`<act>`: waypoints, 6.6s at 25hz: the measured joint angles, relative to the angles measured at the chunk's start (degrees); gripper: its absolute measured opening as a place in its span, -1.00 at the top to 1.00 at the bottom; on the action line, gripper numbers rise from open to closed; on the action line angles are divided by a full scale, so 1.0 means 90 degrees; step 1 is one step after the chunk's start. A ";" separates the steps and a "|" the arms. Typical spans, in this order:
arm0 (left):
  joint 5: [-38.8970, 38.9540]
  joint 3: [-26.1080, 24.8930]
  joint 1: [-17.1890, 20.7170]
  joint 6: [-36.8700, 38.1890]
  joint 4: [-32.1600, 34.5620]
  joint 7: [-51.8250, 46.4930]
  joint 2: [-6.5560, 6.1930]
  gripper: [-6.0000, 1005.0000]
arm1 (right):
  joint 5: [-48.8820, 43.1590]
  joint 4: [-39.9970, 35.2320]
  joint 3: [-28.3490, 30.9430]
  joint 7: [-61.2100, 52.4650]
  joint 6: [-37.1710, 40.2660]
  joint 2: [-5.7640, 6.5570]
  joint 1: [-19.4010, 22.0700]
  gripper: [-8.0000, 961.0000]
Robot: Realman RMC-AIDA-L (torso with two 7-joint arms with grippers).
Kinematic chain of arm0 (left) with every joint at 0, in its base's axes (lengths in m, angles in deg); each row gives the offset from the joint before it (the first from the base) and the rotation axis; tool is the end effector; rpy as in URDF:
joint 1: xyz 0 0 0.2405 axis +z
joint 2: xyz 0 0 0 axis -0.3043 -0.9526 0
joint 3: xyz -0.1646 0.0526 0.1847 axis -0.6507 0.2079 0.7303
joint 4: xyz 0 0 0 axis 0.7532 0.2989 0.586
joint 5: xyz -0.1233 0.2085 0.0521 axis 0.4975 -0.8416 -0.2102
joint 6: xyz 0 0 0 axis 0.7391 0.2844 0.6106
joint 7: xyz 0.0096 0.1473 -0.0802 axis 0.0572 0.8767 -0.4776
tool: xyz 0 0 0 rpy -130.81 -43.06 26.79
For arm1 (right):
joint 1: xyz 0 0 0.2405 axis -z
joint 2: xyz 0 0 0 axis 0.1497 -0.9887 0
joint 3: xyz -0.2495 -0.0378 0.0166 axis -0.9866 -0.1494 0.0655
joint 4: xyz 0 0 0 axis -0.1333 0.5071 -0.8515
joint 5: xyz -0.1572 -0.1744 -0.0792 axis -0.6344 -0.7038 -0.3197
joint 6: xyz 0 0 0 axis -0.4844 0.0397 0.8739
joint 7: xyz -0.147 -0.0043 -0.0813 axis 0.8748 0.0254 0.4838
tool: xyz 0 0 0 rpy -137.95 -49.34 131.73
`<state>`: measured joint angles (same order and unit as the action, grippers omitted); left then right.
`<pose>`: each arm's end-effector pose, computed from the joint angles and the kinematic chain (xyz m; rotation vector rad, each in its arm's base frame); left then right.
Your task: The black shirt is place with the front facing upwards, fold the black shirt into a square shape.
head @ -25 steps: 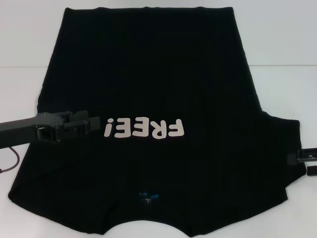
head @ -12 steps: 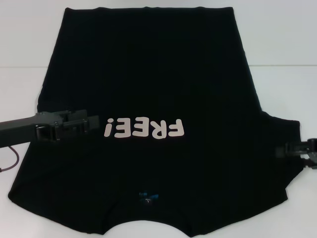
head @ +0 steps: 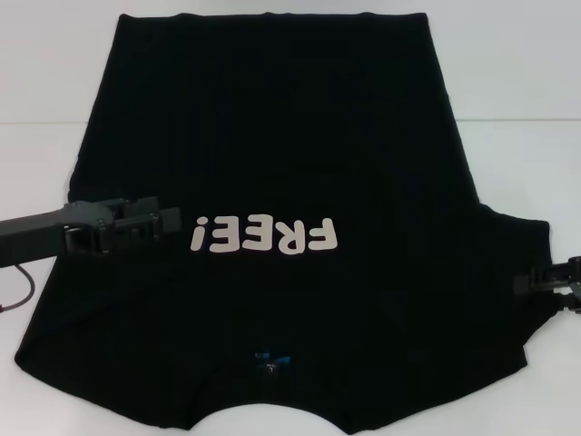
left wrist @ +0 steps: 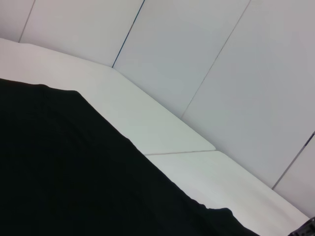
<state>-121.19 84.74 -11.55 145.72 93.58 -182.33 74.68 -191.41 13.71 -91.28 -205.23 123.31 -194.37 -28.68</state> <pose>-0.2977 0.3712 0.0462 -2.4692 -1.0604 -0.8018 0.3538 0.3959 0.0394 -2.0274 1.9751 0.2131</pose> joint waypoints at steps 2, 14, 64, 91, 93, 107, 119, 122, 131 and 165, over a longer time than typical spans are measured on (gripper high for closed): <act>0.0056 0.0000 0.0002 0.0000 0.0000 0.0000 0.0000 -0.32 | -0.0038 -0.0009 0.0000 -0.0004 0.0023 0.0002 0.0000 -0.54; 0.0138 0.0000 0.0007 0.0021 0.0000 -0.0010 -0.0010 -0.33 | -0.0278 -0.0007 -0.0032 -0.0043 -0.0019 0.0003 -0.0059 0.09; 0.1993 -0.1016 0.0323 0.1188 -0.0546 -0.0388 -0.0196 -0.39 | -0.0169 -0.0585 0.0028 -0.0094 0.1110 0.0587 -0.0969 0.89; 0.2457 -0.1166 0.0396 0.1103 -0.0664 -0.0379 -0.0210 -0.43 | -0.0143 -0.0103 -0.1257 -0.0321 -0.0083 -0.0302 -0.1939 0.88; 0.2460 -0.1196 0.0398 0.1103 -0.0664 -0.0378 -0.0210 -0.43 | -0.0146 -0.0094 -0.1278 -0.0298 -0.0096 -0.0344 -0.1981 0.88; 0.2473 -0.1454 0.0416 0.1105 -0.0664 -0.0365 -0.0205 -0.45 | 0.0022 -0.0173 -0.1472 -0.0073 -0.0138 -0.0256 -0.2048 0.45; 0.0664 -0.1470 0.0837 0.2036 0.0456 -0.2582 -0.0840 -0.46 | 0.1182 -0.0170 -0.0826 0.0081 0.0618 0.0400 -0.1637 -0.24; -0.0146 -0.1415 0.0895 0.2285 0.1006 -0.3033 -0.0800 -0.47 | 0.1174 -0.0170 -0.0817 0.0075 0.0618 0.0416 -0.1661 -0.22; -0.1585 -0.1275 0.0889 0.2192 0.1050 -0.3969 -0.0702 -0.48 | 0.1145 -0.0185 -0.0872 0.0071 0.0603 0.0477 -0.1692 -0.22; -0.2383 -0.1250 0.0952 -0.0432 -0.0008 -0.4832 -0.0592 -0.49 | 0.1136 -0.0183 -0.0879 0.0063 0.0447 0.0491 -0.1481 -0.22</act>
<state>-142.63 73.49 -2.99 141.84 93.51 -225.82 69.36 -181.19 12.06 -99.19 -204.65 127.33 -189.95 -42.01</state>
